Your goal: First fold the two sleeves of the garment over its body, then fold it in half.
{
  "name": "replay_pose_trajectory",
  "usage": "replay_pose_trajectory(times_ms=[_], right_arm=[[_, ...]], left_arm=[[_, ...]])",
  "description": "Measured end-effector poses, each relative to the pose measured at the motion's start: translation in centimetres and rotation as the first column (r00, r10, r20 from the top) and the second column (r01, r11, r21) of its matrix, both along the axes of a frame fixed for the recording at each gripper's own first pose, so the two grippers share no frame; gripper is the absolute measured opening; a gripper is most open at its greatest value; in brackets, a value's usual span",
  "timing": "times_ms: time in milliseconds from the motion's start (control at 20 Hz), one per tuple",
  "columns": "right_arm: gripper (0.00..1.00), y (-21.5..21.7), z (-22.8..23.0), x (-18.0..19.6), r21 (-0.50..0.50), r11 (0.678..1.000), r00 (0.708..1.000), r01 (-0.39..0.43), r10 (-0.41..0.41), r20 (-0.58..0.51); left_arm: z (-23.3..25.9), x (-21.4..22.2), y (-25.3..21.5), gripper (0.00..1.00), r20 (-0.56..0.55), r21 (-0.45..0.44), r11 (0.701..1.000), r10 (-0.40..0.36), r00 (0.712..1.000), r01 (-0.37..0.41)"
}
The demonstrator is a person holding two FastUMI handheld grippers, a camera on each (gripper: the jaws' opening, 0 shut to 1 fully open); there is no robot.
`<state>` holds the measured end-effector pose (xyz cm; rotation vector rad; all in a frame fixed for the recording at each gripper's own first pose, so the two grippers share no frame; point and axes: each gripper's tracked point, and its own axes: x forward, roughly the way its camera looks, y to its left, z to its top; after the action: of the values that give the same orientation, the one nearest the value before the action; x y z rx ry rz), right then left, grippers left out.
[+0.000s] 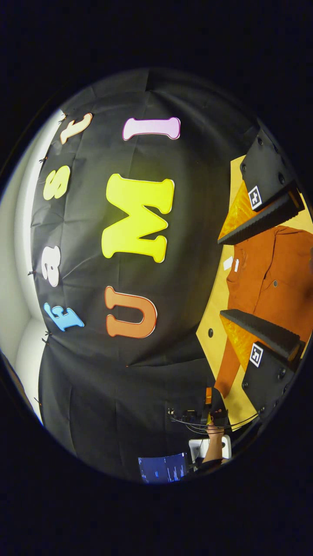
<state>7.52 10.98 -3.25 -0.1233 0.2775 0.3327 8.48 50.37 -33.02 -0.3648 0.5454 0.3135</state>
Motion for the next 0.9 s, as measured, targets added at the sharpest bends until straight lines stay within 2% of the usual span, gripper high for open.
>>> replay_pose_trajectory(times_ms=[150,350,500,600,650,750,900], right_arm=[[0.95,0.2,-1.2,-0.3,-0.01,1.0,0.999,0.0,0.0,-0.045],[0.95,0.8,-2.0,-0.3,-0.037,0.999,0.998,-0.019,0.016,-0.069],[0.94,1.1,-2.6,-0.6,-0.05,0.998,0.996,-0.028,0.024,-0.083],[0.94,1.0,-2.8,-0.7,-0.045,0.999,0.995,-0.022,0.017,-0.093],[0.94,0.9,-2.8,-0.7,-0.041,0.999,0.995,-0.015,0.011,-0.099],[0.94,0.7,-3.1,-0.8,-0.025,1.0,0.994,-0.003,0.0,-0.111],[0.94,0.5,-3.4,-0.8,0.001,1.0,0.992,0.013,-0.013,-0.126]], left_arm=[[-3.8,0.3,1.2,0.96,-0.076,-0.076,0.997,-0.014,0.997,0.009],[-6.2,0.6,1.4,0.98,-0.108,-0.204,0.979,-0.019,0.994,-0.004],[-8.2,0.7,1.6,0.98,-0.16,-0.229,0.973,-0.044,0.986,0.006],[-7.7,1.5,1.6,0.98,-0.153,-0.248,0.969,-0.043,0.987,0.004],[-7.5,1.6,1.1,0.96,-0.151,-0.258,0.966,-0.053,0.987,0.013],[-7.2,1.5,1.2,0.71,-0.176,-0.201,0.979,-0.066,0.982,0.03],[-7.1,1.7,1.9,0.64,-0.208,-0.113,0.993,-0.058,0.976,0.035]])
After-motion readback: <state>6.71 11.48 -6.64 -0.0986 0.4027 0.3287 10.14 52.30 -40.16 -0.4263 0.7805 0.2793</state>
